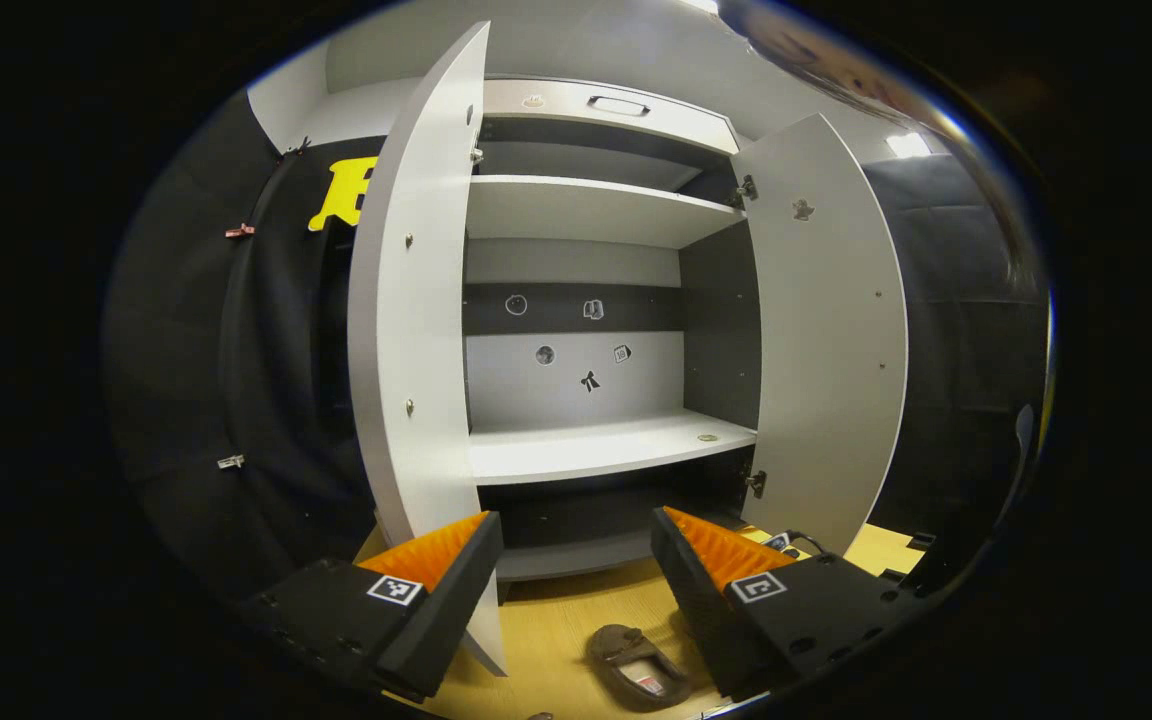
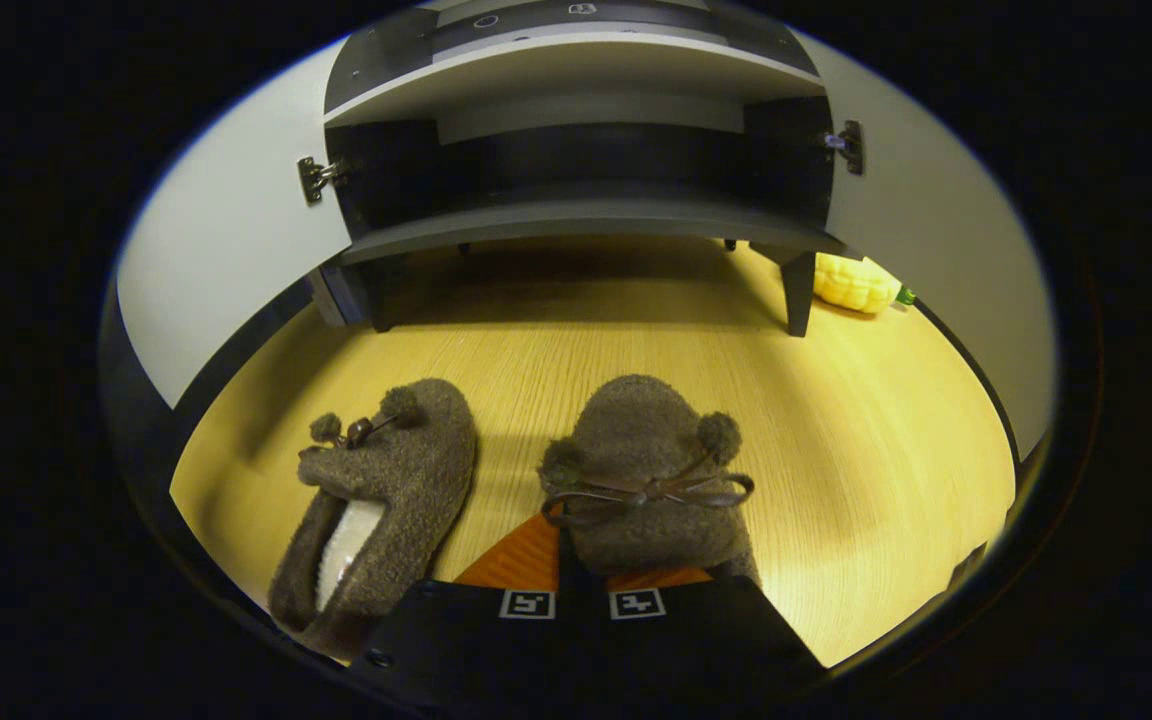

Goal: Grab one shoe with the right hand and put it into the shoe cabinet, grab the other shoe with the left hand and put it into the shoe cabinet; then close the right door with the right hand and the left door with the left hand.

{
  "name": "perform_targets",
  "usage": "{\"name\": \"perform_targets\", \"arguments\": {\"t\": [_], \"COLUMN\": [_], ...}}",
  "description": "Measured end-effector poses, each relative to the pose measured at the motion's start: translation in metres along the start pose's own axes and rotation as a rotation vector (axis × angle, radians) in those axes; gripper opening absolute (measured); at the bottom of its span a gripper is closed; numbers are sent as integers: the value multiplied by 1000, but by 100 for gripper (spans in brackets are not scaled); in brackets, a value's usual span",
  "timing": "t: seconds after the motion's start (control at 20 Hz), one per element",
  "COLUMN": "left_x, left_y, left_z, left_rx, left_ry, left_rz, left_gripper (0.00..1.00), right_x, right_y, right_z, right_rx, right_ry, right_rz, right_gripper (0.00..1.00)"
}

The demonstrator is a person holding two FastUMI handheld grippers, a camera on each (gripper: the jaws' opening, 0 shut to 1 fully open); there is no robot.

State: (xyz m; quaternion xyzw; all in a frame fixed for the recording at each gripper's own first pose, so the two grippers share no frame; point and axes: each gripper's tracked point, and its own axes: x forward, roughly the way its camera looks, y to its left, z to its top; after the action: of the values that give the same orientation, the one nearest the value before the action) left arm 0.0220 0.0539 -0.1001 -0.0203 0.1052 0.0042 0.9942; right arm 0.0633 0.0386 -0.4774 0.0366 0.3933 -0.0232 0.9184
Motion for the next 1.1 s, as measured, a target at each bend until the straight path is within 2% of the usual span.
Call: {"name": "perform_targets", "arguments": {"t": [0.2, 0.45, 0.8, 1.1], "left_x": [-4, -8, -21, -38], "left_y": [-3, -13, -28, -34], "left_z": [1, 5, 6, -11], "left_rx": [-9, -34, -99, -178], "left_ry": [-4, -14, -1, 44], "left_rz": [-7, -43, -115, -145], "left_gripper": [95, 95, 96, 94], "right_x": [-12, -53, -133, -159], "right_y": [0, -6, -17, -14], "right_z": [5, 46, 166, 277], "right_rx": [-35, -11, -52, -88], "right_ry": [-4, -45, -172, -290], "right_rz": [8, 20, 3, 1], "right_gripper": [5, 5, 5, 5]}}
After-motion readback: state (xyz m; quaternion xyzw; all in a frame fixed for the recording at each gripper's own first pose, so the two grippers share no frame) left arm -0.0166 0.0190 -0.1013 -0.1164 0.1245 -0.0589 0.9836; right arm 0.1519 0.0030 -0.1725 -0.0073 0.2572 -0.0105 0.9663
